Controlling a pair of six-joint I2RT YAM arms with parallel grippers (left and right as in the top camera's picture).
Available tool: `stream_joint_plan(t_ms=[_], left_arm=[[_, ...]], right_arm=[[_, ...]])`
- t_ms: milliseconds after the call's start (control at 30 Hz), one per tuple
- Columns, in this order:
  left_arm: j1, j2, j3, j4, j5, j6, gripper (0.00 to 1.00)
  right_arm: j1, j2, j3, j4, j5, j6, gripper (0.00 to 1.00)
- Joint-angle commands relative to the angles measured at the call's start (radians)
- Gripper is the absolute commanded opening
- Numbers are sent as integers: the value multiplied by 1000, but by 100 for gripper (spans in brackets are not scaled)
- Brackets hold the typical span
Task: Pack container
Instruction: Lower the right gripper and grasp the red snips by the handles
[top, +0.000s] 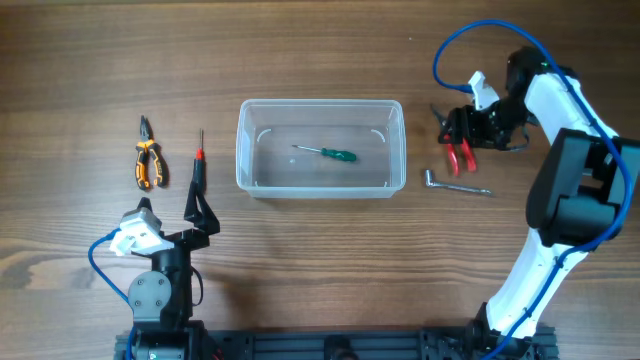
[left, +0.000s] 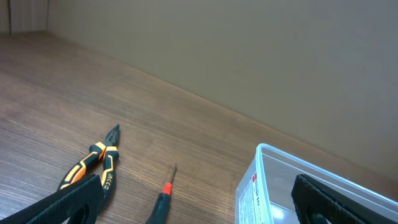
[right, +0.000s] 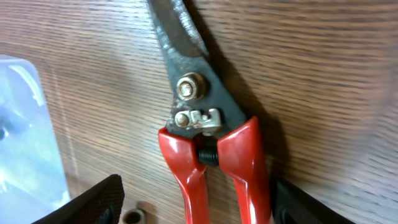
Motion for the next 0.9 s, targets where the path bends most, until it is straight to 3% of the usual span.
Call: stream_joint_plan(t_ms=[0,100,167,300,533,800,867], left_arm=[[-5,-5,-1,-2,-8,-13,100],[-5,-5,-1,-2,-8,-13,100],[-5,-5,-1,-2,-8,-13,100],[-5,-5,-1,-2,-8,-13,100],[-5,-5,-1,-2,-8,-13,100],[-5,-5,-1,-2,-8,-13,100],[-5,-5,-1,-3,-8,-13,100]], right_arm=[[7,27,-5,34,62,9,75],[6,27,-5,41,127,-42,76],[5,27,-5,53,138,-68,83],[5,27,-5,96,180,-68,83],[3,27,-5,100,350,-126,69],[3,27,-5,81,355,-147,62],[3,27,-5,76,355,-147,55]])
